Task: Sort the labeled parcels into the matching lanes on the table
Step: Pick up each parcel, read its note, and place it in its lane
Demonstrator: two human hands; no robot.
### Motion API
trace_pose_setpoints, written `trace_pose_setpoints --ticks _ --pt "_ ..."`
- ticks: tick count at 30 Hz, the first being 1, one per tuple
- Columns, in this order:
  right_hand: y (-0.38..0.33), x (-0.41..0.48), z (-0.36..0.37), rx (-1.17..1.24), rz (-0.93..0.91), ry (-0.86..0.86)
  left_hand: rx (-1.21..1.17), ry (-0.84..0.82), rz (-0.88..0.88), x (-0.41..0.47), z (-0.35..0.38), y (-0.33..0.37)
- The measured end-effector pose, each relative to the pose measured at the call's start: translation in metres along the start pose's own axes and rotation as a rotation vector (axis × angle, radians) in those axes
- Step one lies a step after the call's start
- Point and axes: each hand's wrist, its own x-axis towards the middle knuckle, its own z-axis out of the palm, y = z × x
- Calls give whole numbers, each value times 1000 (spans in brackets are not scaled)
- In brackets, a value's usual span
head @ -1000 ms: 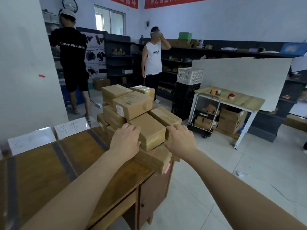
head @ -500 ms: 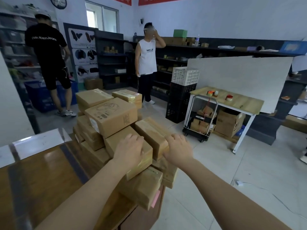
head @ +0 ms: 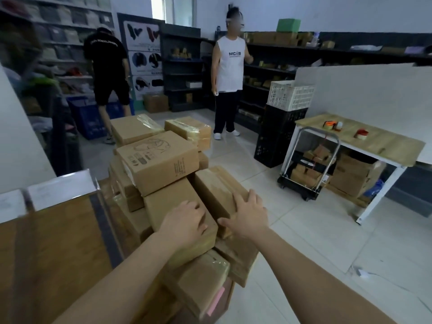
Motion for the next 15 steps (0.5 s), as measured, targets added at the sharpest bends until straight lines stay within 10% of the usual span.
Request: trace_pose_setpoints --ticks 7,15 --pt "27 28 -15 621 144 117 -1 -30 -92 3 -2 9" --pt "60 42 -29 1569 592 -131 -71 -30 -214 12 -4 10"
